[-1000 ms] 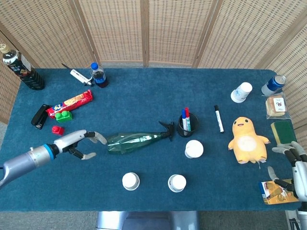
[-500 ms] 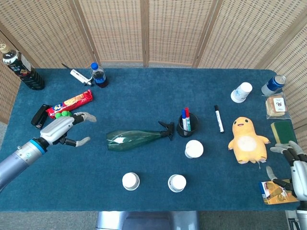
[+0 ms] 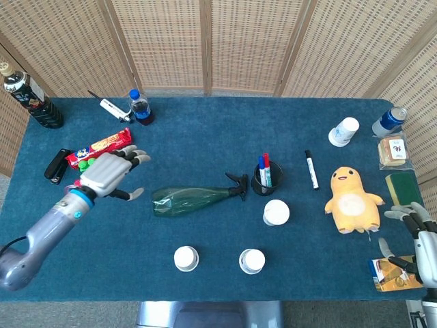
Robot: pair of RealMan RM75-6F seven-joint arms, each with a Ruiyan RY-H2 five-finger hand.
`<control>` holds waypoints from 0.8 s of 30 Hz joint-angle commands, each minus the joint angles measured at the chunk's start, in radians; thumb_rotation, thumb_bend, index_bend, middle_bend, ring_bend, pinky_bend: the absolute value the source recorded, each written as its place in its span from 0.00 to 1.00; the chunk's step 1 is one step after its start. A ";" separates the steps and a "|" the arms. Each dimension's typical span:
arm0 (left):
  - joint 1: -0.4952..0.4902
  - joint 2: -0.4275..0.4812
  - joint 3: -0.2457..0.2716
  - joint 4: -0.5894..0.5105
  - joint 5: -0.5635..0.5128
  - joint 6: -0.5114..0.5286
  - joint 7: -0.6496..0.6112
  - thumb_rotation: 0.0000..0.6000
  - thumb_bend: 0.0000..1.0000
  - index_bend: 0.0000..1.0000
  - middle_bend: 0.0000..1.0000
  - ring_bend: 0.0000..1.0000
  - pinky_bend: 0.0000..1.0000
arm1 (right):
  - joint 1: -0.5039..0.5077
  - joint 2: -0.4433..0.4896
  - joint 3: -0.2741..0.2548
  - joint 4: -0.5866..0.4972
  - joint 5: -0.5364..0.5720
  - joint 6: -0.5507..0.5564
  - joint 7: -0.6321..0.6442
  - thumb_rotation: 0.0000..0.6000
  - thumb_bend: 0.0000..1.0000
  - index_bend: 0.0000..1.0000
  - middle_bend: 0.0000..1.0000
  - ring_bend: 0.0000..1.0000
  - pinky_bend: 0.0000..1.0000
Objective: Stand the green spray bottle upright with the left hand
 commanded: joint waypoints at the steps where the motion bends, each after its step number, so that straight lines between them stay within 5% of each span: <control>1: -0.105 -0.063 -0.042 -0.015 -0.171 -0.080 0.109 0.62 0.39 0.15 0.16 0.11 0.24 | -0.006 0.001 -0.004 0.010 -0.003 0.005 0.014 1.00 0.39 0.31 0.27 0.10 0.19; 24: -0.494 -0.414 0.016 0.209 -0.737 -0.083 0.437 0.60 0.39 0.15 0.14 0.11 0.25 | -0.027 -0.017 -0.003 0.098 0.000 0.022 0.123 1.00 0.39 0.31 0.27 0.10 0.19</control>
